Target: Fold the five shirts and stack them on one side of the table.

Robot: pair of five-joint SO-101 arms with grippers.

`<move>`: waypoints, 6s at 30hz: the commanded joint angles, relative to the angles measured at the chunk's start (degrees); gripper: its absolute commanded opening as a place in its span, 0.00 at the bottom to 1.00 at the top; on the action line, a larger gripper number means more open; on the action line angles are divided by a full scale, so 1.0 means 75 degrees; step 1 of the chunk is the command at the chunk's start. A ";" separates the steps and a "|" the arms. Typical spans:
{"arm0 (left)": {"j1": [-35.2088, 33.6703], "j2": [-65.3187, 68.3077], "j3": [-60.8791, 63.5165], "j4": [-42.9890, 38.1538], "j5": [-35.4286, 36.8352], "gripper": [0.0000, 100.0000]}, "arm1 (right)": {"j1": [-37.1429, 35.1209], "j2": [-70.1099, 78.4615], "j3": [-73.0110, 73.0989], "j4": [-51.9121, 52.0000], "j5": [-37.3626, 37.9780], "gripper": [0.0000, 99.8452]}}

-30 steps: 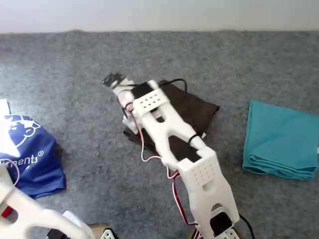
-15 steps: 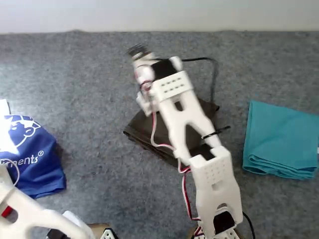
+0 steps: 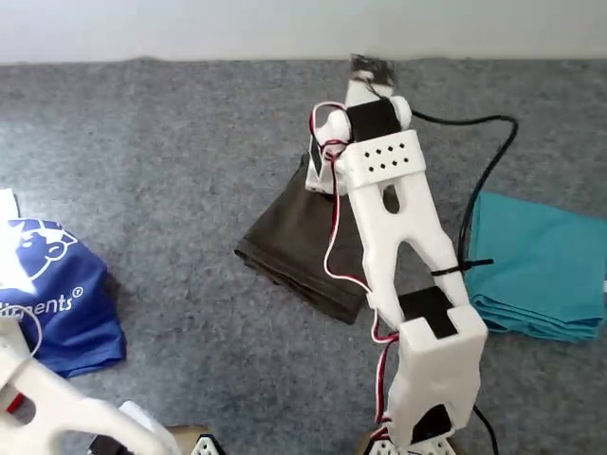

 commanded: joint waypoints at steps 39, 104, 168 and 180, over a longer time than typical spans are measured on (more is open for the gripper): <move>0.0047 -0.0176 -0.0064 -0.0094 0.0059 0.02 | 0.0064 0.3640 0.0785 -0.1881 -0.0270 0.03; 0.0680 -0.0141 -0.0064 -0.0035 0.0023 0.02 | 0.7519 -0.4085 0.5509 -0.4870 1.0948 0.29; 0.0692 -0.0188 -0.0756 0.0504 -0.0633 0.02 | 0.4577 -0.4683 0.5849 -0.0311 0.7807 0.01; 0.0785 -0.0105 -0.0604 -0.0399 -0.1899 0.25 | 0.4331 -0.7062 0.7303 0.0311 0.7326 0.01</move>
